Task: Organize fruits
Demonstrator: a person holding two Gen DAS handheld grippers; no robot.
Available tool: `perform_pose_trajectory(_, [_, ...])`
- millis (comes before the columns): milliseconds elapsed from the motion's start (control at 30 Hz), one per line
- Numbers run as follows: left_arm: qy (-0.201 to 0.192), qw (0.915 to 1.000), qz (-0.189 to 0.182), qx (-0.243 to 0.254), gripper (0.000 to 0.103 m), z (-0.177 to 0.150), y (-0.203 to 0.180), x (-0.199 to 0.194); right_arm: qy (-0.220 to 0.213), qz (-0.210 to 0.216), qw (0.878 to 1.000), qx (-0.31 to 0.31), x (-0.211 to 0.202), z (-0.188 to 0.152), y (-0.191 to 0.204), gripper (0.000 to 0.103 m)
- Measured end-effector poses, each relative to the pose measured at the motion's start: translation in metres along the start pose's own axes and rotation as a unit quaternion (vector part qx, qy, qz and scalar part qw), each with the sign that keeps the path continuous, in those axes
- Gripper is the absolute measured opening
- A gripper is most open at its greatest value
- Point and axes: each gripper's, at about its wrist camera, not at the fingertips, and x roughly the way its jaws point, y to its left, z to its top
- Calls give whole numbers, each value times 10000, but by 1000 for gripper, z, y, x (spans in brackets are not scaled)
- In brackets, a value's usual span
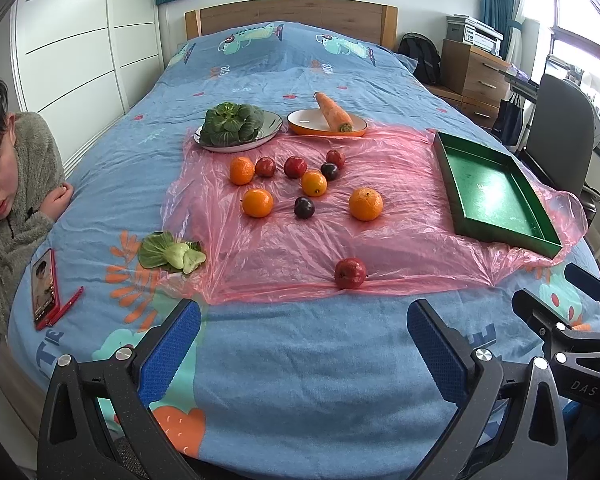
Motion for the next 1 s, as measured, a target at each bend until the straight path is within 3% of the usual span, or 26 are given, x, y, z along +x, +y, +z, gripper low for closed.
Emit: perform_pose_trajectory(1000, [48,9999,-40,110,102,1,1,5,41,37,10000,-18,0,3,4,103])
